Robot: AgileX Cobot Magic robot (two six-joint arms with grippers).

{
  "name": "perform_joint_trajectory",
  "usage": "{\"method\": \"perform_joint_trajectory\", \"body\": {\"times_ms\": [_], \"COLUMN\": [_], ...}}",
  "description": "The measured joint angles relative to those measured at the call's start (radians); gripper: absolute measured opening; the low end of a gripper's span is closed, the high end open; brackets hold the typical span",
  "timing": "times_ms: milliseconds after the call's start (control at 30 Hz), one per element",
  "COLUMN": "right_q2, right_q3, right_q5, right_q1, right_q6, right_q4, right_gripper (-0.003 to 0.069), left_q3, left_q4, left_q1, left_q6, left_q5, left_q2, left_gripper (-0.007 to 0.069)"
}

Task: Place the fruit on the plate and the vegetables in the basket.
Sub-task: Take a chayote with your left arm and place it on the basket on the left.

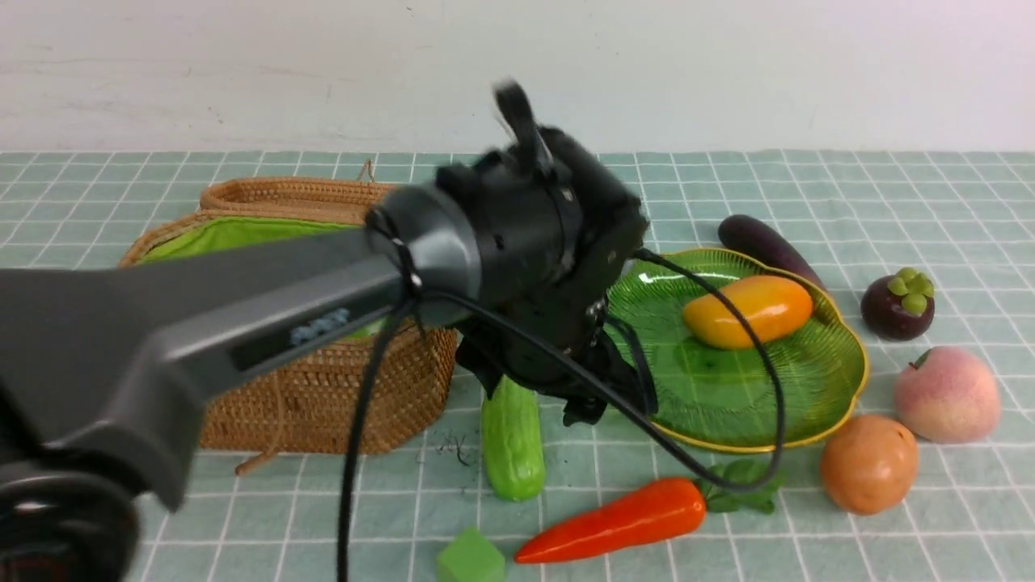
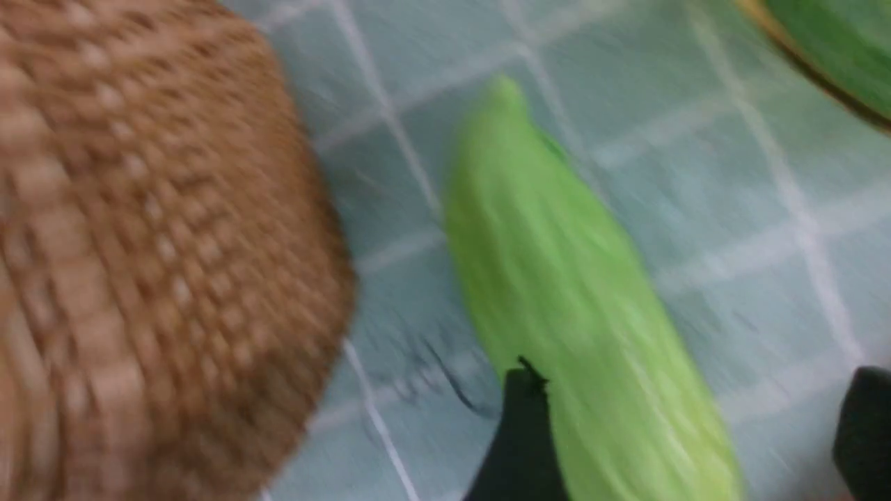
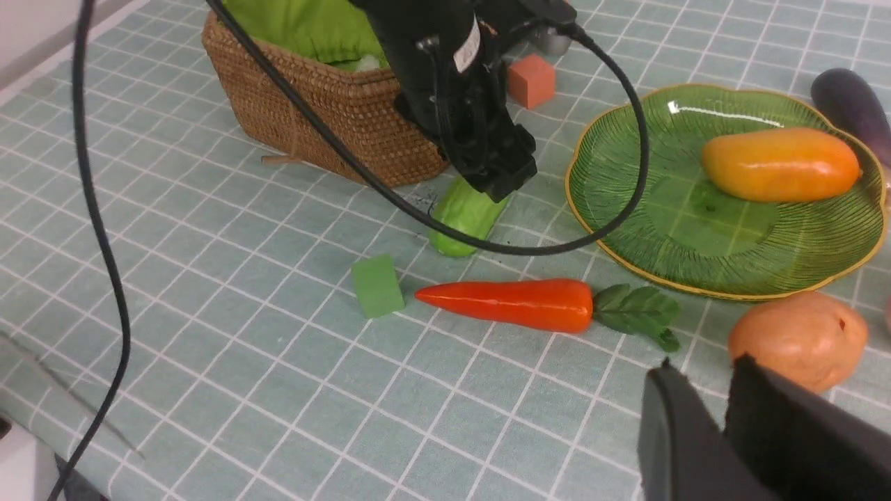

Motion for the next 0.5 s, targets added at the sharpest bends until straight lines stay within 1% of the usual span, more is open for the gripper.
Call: {"method": "perform_joint_trajectory", "body": {"times_ms": [67,167,333,500], "right_q2": [0.000,0.000,0.000,0.000], "right_q3": [0.000,0.000,0.000,0.000], "right_q5": [0.000,0.000,0.003,0.009], "right_q1": [0.000,0.000,0.000,0.000], "right_q6": [0.000,0.000,0.000,0.000], "right_q4": [0.000,0.000,0.000,0.000], "right_gripper": [0.0126,0.0126,0.0126,0.0127], "left_q3": [0.000,0.000,0.000,-0.005], "left_q4": [0.036,0.069,0.082,0.077], "left_q1": [0.000,0.000,0.000,0.000], "left_q6": [-0.035,-0.060,-0.072,-0.084], "left_q5": [-0.008,-0.014,-0.020,-0.013], "left_q2": [0.034,0.077,0.118,0.131], "left_gripper": [0.0587,0.0584,0.0564,0.0501]}}
